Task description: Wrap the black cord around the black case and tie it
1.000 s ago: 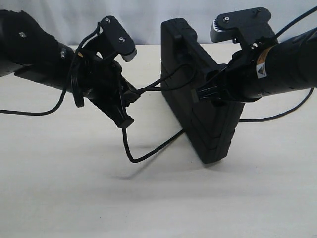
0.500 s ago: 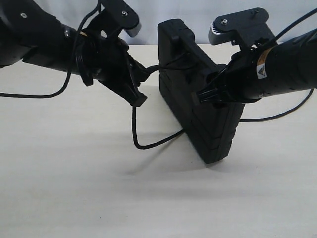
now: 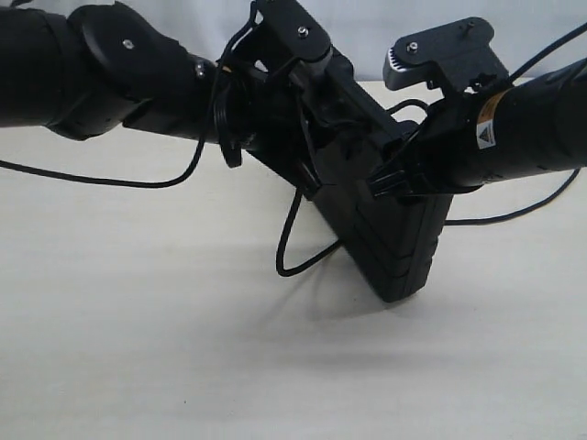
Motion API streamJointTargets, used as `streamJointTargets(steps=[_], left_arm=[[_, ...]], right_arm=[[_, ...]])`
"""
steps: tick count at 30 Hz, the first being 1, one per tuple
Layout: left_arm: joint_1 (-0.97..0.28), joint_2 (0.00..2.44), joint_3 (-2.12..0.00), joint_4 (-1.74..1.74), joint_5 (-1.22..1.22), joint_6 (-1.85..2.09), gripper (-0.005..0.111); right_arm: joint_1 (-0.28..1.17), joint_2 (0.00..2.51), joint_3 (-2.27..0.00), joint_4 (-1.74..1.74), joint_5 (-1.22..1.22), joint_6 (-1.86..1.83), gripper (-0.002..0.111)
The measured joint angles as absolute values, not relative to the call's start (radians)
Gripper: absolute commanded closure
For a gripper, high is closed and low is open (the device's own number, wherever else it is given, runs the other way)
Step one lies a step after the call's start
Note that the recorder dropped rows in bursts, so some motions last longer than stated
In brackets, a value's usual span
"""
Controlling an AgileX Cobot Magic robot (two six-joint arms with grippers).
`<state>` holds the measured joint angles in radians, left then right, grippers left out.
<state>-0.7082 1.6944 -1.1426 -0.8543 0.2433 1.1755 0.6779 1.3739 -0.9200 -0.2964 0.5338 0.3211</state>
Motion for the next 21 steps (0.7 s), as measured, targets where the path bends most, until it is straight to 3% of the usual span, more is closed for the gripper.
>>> streamJointTargets(steps=[21], left_arm=[[-0.712, 1.787, -1.203, -0.891, 0.153, 1.18, 0.107]], right_arm=[[0.678, 1.372, -0.92, -0.287, 0.537, 0.303, 0.103]])
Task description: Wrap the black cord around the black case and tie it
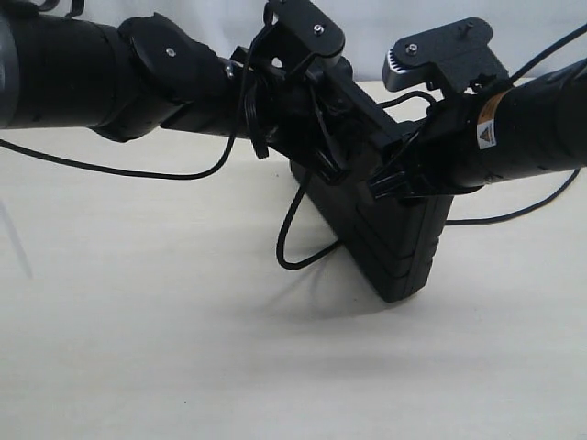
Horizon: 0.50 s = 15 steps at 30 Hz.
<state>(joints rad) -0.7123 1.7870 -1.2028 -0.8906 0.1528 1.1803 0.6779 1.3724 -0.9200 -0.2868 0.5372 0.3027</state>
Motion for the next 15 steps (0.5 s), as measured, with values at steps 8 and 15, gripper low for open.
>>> streamJointTargets(steps=[8, 15], left_arm=[[-0.712, 1.787, -1.203, -0.891, 0.15, 1.18, 0.107], [-0.712, 1.787, -1.203, -0.891, 0.148, 1.18, 0.107]], right_arm=[[0.678, 1.372, -0.92, -0.278, 0.539, 0.299, 0.079], [0.678, 1.372, -0.952, -0.248, 0.62, 0.295, 0.047]])
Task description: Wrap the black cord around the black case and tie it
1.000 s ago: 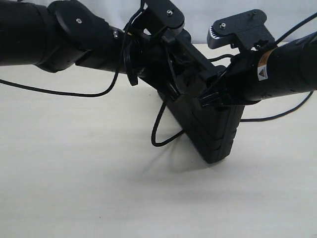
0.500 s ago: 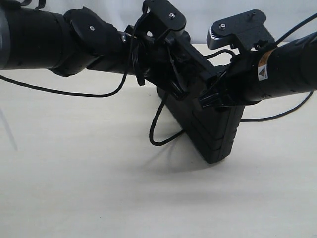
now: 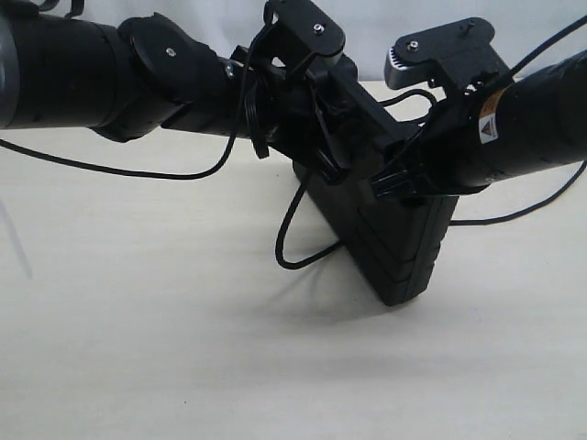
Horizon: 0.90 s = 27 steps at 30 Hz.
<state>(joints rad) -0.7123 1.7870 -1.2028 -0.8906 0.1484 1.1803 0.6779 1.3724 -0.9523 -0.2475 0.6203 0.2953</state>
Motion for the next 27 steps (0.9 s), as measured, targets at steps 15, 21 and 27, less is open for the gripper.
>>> streamJointTargets(steps=[15, 21, 27], left_arm=[[-0.712, 1.787, -1.203, -0.891, 0.144, 1.18, 0.107], [-0.712, 1.787, -1.203, -0.891, 0.144, 1.18, 0.107], [-0.712, 1.787, -1.203, -0.891, 0.144, 1.18, 0.107]], right_arm=[[0.678, 1.372, -0.983, -0.177, 0.67, 0.295, 0.046], [0.678, 1.372, -0.983, -0.177, 0.668, 0.295, 0.046], [0.678, 1.372, -0.983, -0.177, 0.655, 0.295, 0.046]])
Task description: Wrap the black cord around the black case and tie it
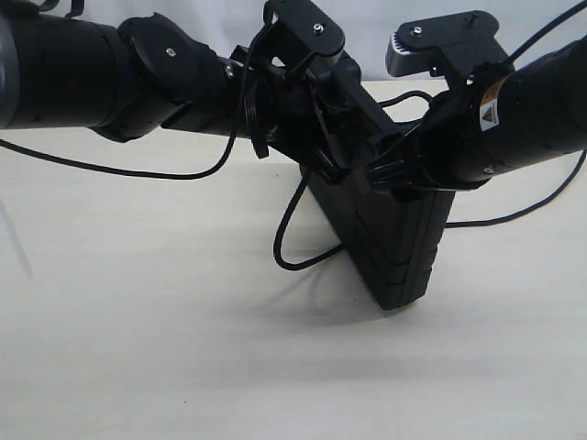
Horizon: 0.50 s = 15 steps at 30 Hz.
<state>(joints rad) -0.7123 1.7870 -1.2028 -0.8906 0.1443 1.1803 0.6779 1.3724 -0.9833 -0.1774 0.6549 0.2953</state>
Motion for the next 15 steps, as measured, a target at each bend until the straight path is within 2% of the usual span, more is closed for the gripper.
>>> streamJointTargets(steps=[6, 7, 11, 15], left_arm=[[-0.712, 1.787, -1.203, -0.891, 0.144, 1.18, 0.107], [-0.712, 1.787, -1.203, -0.891, 0.144, 1.18, 0.107], [-0.712, 1.787, -1.203, -0.891, 0.144, 1.18, 0.107], [-0.712, 1.787, -1.203, -0.891, 0.146, 1.183, 0.107]], right_arm=[[0.678, 1.372, -0.983, -0.157, 0.653, 0.295, 0.042], [0.678, 1.372, -0.983, -0.154, 0.652, 0.295, 0.039], [0.678, 1.372, -0.983, -0.139, 0.641, 0.295, 0.013], [0.678, 1.372, -0.985, -0.136, 0.639, 0.295, -0.002]])
